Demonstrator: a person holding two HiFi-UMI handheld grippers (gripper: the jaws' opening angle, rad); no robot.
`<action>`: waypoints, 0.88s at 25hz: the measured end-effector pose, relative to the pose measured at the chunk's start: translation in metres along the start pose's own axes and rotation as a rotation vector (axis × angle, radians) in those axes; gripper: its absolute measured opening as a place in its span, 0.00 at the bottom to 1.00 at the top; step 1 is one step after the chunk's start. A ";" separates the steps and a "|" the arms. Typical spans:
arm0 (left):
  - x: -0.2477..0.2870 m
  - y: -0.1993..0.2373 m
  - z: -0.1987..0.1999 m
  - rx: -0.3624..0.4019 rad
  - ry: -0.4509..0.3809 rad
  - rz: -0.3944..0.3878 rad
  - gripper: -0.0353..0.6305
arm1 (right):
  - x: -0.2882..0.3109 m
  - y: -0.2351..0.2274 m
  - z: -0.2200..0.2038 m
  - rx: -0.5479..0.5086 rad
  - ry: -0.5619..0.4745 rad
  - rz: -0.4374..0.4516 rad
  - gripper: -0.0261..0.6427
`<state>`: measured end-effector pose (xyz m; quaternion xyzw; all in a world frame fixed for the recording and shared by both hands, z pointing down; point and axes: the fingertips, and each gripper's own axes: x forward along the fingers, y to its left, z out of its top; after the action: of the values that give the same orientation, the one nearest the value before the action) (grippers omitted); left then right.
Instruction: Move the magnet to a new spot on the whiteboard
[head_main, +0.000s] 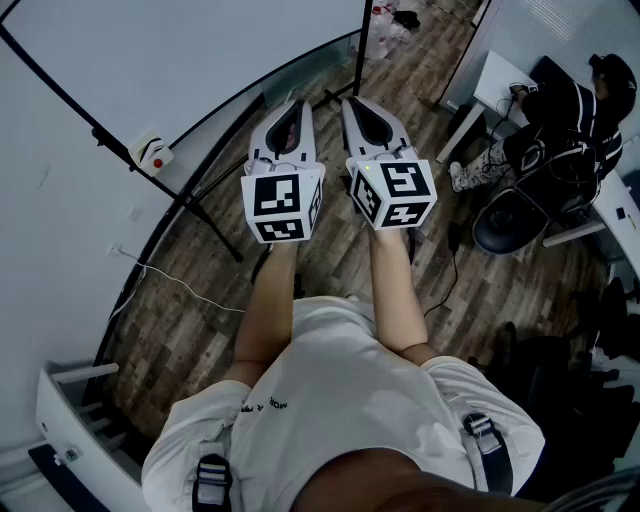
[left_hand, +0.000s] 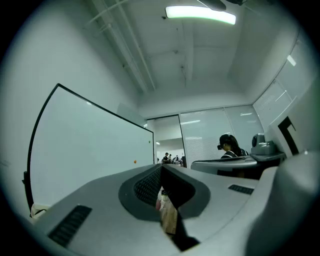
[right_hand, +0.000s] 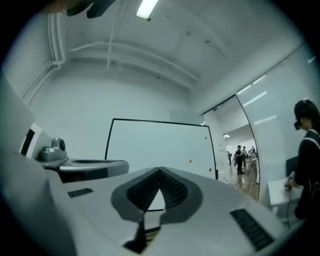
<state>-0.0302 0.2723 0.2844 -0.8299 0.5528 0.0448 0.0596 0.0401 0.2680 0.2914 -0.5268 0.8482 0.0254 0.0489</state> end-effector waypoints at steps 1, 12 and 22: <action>0.001 -0.001 0.000 -0.001 -0.001 0.001 0.06 | 0.000 0.000 0.000 -0.001 0.001 0.003 0.06; 0.014 -0.025 -0.005 -0.005 -0.004 0.022 0.06 | -0.009 -0.027 -0.001 0.013 -0.015 0.010 0.06; 0.009 -0.046 -0.020 -0.013 0.002 0.083 0.06 | -0.020 -0.051 -0.016 0.013 0.006 0.050 0.06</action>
<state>0.0156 0.2782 0.3050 -0.8069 0.5864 0.0498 0.0517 0.0932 0.2617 0.3100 -0.5052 0.8614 0.0194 0.0490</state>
